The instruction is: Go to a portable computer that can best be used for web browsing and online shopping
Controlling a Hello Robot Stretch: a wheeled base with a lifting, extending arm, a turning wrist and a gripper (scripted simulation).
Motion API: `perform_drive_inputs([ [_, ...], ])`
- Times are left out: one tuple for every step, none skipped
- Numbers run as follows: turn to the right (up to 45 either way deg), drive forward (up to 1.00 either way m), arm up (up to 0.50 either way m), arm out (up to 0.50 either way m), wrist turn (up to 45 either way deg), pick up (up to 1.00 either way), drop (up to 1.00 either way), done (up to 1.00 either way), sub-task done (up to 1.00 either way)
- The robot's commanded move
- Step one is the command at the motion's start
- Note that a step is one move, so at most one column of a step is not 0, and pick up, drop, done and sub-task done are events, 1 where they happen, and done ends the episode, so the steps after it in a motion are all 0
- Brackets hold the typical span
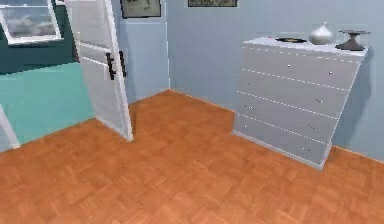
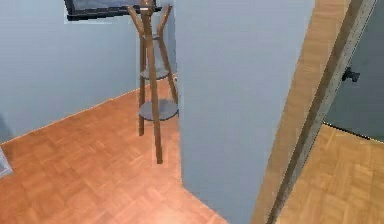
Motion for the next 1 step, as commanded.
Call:
perform_drive_inputs([
  [0.0,0.25,0.00,0.00,0.0,0.00,0.00,0.00,0.00],
])
